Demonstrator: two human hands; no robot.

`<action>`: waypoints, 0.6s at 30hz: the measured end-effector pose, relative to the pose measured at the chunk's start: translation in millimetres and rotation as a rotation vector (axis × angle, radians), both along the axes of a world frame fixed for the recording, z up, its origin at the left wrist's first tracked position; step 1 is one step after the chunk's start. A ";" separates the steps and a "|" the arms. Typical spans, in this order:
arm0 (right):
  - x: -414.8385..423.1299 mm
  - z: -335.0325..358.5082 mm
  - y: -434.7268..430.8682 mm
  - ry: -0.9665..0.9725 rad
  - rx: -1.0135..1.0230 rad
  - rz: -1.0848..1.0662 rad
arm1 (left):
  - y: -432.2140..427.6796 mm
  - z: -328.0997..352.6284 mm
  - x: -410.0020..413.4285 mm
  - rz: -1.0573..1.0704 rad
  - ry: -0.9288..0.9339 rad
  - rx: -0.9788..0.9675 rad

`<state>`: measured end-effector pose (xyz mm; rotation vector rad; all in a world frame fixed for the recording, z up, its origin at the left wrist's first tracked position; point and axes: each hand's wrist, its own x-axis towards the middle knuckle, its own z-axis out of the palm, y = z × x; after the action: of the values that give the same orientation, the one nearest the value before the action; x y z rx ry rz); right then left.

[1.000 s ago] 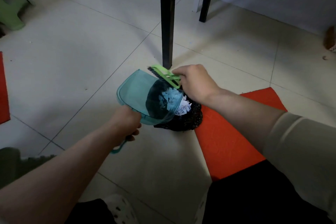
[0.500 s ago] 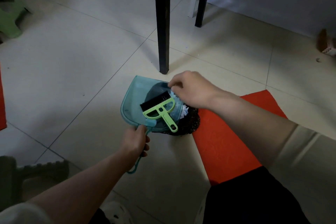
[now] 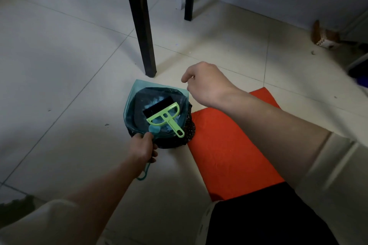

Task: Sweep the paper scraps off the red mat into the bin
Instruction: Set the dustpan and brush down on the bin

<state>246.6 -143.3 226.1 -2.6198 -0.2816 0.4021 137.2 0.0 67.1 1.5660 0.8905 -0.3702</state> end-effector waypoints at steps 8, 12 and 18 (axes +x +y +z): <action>-6.7 9.5 -10.5 0.021 -0.008 -0.001 | 8.4 -7.8 9.6 -0.102 0.129 0.121; -21.7 23.3 -17.1 0.009 -0.023 0.021 | 11.4 -0.9 6.1 -0.060 0.154 0.154; -60.5 48.0 -56.5 0.021 -0.044 0.018 | -6.2 18.4 -0.7 -0.006 0.105 0.340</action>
<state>186.1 -199.9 274.1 -2.6558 -0.2923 0.4458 136.5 -6.2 85.5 1.8737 1.0715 -0.3191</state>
